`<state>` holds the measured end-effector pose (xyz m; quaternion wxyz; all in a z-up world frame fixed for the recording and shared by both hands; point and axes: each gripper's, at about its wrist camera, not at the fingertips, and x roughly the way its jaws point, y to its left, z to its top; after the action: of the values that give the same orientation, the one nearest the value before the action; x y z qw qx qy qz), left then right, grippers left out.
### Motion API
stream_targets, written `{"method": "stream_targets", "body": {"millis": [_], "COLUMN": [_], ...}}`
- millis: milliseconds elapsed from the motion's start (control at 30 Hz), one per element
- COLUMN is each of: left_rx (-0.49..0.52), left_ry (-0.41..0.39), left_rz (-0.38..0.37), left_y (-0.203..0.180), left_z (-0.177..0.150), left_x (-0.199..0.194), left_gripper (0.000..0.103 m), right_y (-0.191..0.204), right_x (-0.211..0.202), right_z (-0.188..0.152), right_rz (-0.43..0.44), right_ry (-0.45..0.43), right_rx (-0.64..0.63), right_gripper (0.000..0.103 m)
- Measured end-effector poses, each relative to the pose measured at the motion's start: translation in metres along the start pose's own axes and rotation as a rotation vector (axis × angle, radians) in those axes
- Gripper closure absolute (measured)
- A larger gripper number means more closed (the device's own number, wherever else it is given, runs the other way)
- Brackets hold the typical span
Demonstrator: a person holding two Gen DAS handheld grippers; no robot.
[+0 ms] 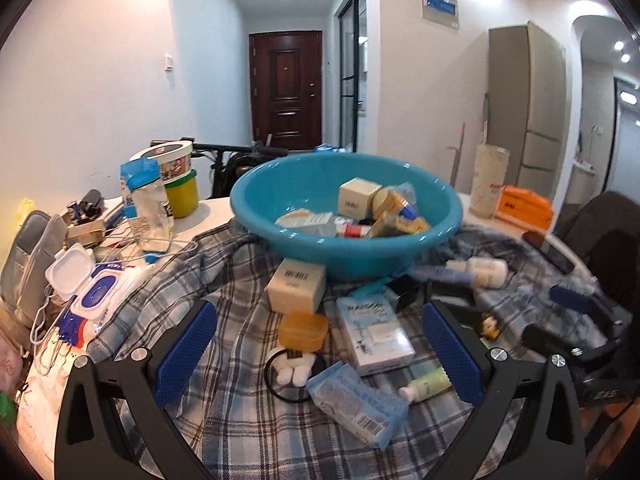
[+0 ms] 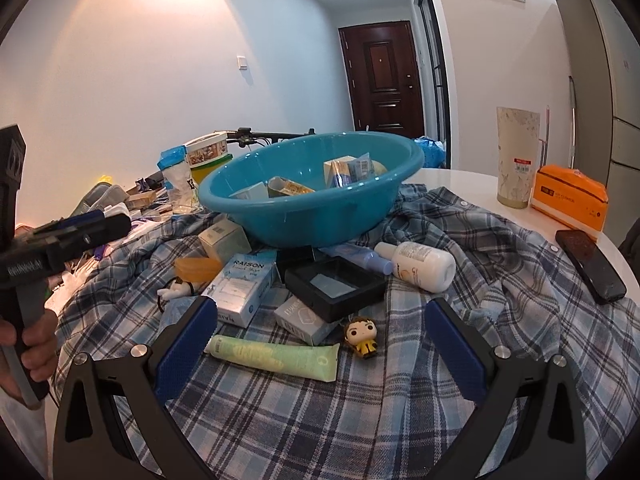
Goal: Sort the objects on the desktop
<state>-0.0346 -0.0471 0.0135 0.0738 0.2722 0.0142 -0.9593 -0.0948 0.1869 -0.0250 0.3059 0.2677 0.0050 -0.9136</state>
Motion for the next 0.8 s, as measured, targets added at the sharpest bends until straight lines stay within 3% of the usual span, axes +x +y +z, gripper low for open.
{"method": "stream_targets", "body": {"millis": [267, 800], "left_rx": [0.002, 0.002], "left_ry": [0.050, 0.056], "left_rz": [-0.019, -0.027], "left_y": [-0.003, -0.010], "left_z": [-0.011, -0.011], "left_x": [0.014, 0.014], "left_gripper": [0.000, 0.000], "right_y": [-0.003, 0.000], "right_x": [-0.001, 0.004], "right_z": [-0.003, -0.005], "right_rz": [-0.017, -0.014], "right_ry": [0.000, 0.023], "right_rx": [0.006, -0.001], "right_gripper": [0.000, 0.000]}}
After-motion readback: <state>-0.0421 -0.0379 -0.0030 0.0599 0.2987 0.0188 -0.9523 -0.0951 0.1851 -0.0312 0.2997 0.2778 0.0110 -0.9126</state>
